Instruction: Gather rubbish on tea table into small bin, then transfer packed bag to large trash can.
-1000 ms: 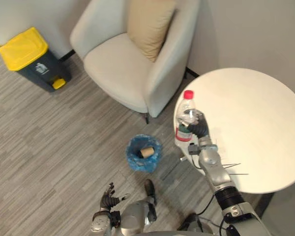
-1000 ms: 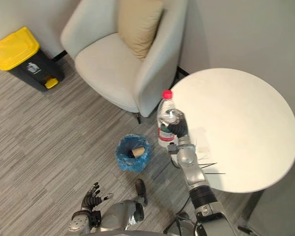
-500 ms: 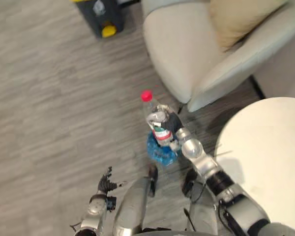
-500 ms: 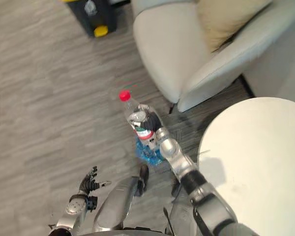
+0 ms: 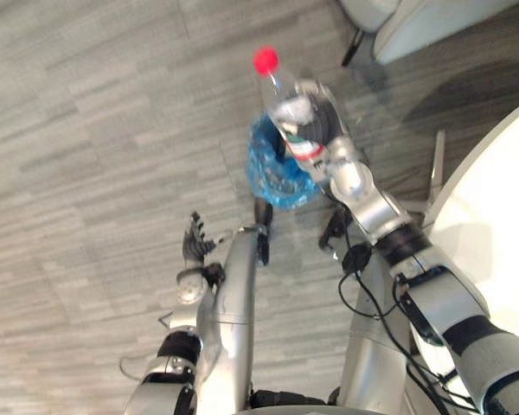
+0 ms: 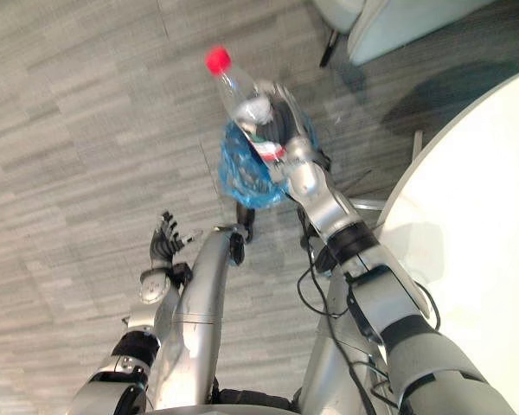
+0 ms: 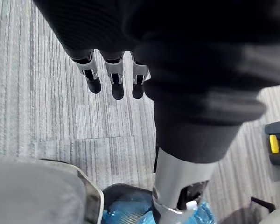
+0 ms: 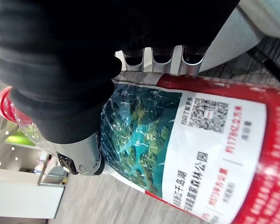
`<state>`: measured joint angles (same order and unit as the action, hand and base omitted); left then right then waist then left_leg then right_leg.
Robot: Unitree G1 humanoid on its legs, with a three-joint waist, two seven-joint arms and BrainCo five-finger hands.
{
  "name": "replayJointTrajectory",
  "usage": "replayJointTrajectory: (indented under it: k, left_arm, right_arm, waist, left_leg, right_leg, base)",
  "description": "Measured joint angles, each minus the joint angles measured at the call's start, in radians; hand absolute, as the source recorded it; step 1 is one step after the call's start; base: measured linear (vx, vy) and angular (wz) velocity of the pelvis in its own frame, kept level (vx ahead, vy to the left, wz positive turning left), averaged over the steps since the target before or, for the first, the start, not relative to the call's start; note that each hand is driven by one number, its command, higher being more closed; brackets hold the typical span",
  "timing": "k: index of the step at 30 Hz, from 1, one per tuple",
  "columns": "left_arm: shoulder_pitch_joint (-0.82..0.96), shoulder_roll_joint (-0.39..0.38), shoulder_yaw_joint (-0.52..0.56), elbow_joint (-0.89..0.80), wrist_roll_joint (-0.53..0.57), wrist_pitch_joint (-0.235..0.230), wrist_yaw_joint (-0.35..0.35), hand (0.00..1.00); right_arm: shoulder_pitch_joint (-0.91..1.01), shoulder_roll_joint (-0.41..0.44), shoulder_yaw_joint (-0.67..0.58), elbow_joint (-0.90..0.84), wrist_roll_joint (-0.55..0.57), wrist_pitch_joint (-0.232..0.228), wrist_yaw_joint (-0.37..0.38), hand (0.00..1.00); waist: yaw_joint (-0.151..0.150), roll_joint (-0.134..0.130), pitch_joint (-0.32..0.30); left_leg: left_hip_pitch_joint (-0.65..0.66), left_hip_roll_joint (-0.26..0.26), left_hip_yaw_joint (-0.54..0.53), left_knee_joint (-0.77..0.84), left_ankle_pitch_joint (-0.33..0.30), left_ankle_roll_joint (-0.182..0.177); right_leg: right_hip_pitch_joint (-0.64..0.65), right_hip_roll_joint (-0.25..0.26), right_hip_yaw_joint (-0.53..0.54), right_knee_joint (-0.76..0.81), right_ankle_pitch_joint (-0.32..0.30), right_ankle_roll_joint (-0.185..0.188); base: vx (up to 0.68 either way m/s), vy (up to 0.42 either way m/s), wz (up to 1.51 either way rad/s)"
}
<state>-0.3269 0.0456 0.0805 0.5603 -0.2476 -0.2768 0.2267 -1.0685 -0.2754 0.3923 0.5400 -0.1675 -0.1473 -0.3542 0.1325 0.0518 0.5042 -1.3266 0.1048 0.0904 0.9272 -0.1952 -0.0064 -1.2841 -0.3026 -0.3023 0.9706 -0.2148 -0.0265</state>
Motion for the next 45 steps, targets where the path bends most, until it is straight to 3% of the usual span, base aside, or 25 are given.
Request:
replayJointTrajectory:
  k: [3, 7, 11, 12, 22, 27, 34, 40, 44, 45]
  left_arm:
    - [0.001, 0.025, 0.002, -0.049, -0.025, -0.001, 0.019, 0.00]
    - [0.004, 0.055, -0.002, -0.045, -0.029, 0.004, 0.019, 0.00]
    - [0.004, 0.061, -0.003, -0.037, -0.029, 0.006, 0.018, 0.00]
    - [0.004, 0.063, -0.004, -0.038, -0.029, 0.005, 0.017, 0.00]
    - [0.004, 0.083, -0.008, -0.018, -0.029, 0.006, 0.037, 0.00]
    - [0.004, 0.078, 0.000, -0.010, -0.028, 0.010, 0.045, 0.00]
    - [0.033, 0.093, 0.037, 0.002, -0.018, 0.018, 0.058, 0.00]
    - [0.044, 0.098, 0.045, 0.028, -0.011, 0.019, 0.058, 0.00]
    - [0.040, 0.098, 0.046, 0.030, -0.006, 0.015, 0.057, 0.00]
    - [0.039, 0.098, 0.046, 0.035, -0.006, 0.014, 0.057, 0.00]
  right_arm:
    - [-0.038, -0.024, -0.003, 0.036, 0.005, 0.000, -0.014, 1.00]
    - [-0.037, -0.069, -0.010, 0.073, 0.021, 0.004, -0.013, 1.00]
    - [-0.029, -0.077, -0.043, 0.115, 0.039, 0.030, -0.014, 1.00]
    - [-0.031, -0.073, -0.043, 0.114, 0.039, 0.029, -0.014, 0.00]
    - [-0.021, -0.008, -0.092, 0.136, -0.074, 0.060, -0.064, 0.00]
    - [0.077, 0.015, -0.107, -0.064, -0.128, 0.067, -0.090, 0.00]
    - [0.266, 0.053, -0.102, -0.180, -0.270, 0.043, -0.077, 0.00]
    - [0.329, 0.064, -0.054, -0.035, -0.387, 0.049, -0.035, 0.00]
    - [0.299, 0.091, -0.010, 0.135, -0.459, 0.085, -0.011, 0.00]
    - [0.286, 0.096, -0.005, 0.169, -0.468, 0.089, -0.010, 1.00]
  waist:
    - [0.023, 0.002, 0.001]
    - [0.016, -0.001, 0.014]
    - [0.013, -0.002, 0.014]
    - [0.012, -0.002, 0.014]
    - [-0.011, -0.006, 0.011]
    - [-0.011, -0.014, 0.007]
    - [-0.024, -0.078, -0.029]
    - [-0.039, -0.078, -0.030]
    - [-0.040, -0.078, -0.029]
    - [-0.040, -0.078, -0.029]
  left_leg:
    - [-0.089, 0.021, 0.024, 0.022, 0.011, -0.005]
    - [-0.164, 0.021, 0.026, 0.074, 0.019, 0.004]
    - [-0.182, 0.025, 0.030, 0.126, 0.006, 0.035]
    - [-0.182, 0.026, 0.030, 0.126, 0.005, 0.036]
    - [-0.178, 0.033, 0.030, 0.125, 0.002, 0.031]
    - [-0.153, 0.037, 0.023, 0.126, 0.005, 0.036]
    - [-0.104, 0.050, 0.028, 0.098, -0.005, 0.038]
    - [-0.062, 0.050, 0.048, 0.044, -0.001, 0.034]
    - [-0.070, 0.048, 0.047, 0.034, 0.000, 0.036]
    - [-0.072, 0.047, 0.046, 0.032, 0.001, 0.039]
  right_leg:
    - [-0.083, -0.016, -0.003, 0.027, 0.002, 0.002]
    - [-0.151, -0.034, 0.002, 0.078, -0.008, 0.013]
    - [-0.171, -0.048, 0.011, 0.131, -0.030, 0.001]
    - [-0.171, -0.048, 0.012, 0.132, -0.035, 0.008]
    - [-0.166, -0.046, 0.006, 0.132, -0.040, 0.008]
    - [-0.131, -0.035, 0.001, 0.120, -0.038, 0.007]
    - [-0.077, -0.020, -0.012, 0.078, -0.034, 0.013]
    - [-0.040, -0.027, -0.026, 0.021, -0.014, 0.017]
    - [-0.050, -0.028, -0.030, 0.019, -0.013, 0.012]
    - [-0.053, -0.029, -0.031, 0.020, -0.013, 0.011]
  base:
    - [-0.07, 0.015, 0.25]
    - [-0.06, 0.072, 0.02]
    - [-0.06, 0.063, 0.03]
    - [-0.06, 0.045, -0.04]
    - [-0.07, 0.043, -0.01]
    - [-0.07, 0.040, -0.03]
    - [-0.06, 0.032, -0.07]
    - [-0.06, 0.037, -0.04]
    - [-0.05, 0.021, 0.04]
    - [-0.04, 0.015, 0.08]
